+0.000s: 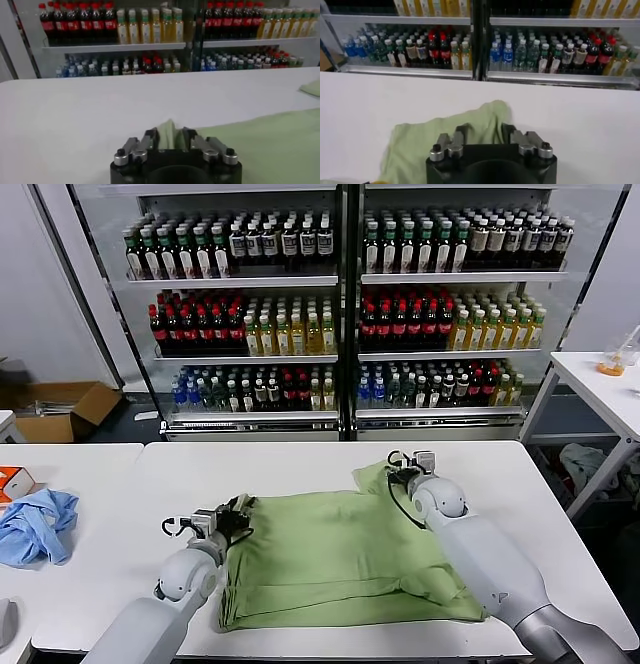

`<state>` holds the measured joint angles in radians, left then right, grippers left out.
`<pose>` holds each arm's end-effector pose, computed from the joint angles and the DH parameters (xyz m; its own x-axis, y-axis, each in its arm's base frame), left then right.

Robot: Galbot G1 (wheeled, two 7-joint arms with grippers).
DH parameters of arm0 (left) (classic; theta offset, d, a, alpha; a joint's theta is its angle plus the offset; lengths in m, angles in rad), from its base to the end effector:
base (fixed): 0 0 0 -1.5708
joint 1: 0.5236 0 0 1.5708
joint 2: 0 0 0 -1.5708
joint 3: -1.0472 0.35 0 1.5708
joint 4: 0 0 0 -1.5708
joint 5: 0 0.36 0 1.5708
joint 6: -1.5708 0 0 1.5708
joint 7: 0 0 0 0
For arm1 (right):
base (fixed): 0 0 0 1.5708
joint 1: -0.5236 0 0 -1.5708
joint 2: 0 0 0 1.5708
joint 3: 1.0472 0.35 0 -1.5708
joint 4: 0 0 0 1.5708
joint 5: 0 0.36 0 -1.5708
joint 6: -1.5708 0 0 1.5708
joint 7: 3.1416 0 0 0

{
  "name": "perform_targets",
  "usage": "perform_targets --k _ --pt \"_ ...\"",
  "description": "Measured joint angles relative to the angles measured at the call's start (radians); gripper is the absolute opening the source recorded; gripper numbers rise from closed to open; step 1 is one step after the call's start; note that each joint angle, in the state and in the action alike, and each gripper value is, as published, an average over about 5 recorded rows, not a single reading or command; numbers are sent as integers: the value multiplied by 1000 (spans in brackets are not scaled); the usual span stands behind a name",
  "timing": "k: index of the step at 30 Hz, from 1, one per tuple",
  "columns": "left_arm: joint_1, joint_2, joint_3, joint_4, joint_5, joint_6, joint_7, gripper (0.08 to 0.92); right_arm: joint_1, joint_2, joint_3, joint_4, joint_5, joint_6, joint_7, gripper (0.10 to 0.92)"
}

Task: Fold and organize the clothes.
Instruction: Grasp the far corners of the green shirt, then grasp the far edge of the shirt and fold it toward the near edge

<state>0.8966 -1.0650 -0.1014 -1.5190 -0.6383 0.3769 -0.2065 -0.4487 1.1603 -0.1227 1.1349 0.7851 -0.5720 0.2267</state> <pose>0.3833 0.0497 -0.3402 -0.8701 0.1361 0.4738 0.1462 0.9891 -0.0157 0.5188 -0.0201 -0.2983 -0.7716 -0.1122 0.6261 -0.1491 0.9888 -0.0066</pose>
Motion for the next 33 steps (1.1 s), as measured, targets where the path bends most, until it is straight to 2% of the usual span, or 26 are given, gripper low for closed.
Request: perform_targets --k 6,10,33 --pt "23 8 -16 -22 -25 -20 18 133 -23 -16 10 40 -1 12 -16 170" --pt "48 18 -33 -53 -46 -38 29 90 -46 -35 20 88 2 19 -21 106" --pt "264 66 -168 -337 -112 -101 74 89 -332 -227 266 567 45 25 -15 105"
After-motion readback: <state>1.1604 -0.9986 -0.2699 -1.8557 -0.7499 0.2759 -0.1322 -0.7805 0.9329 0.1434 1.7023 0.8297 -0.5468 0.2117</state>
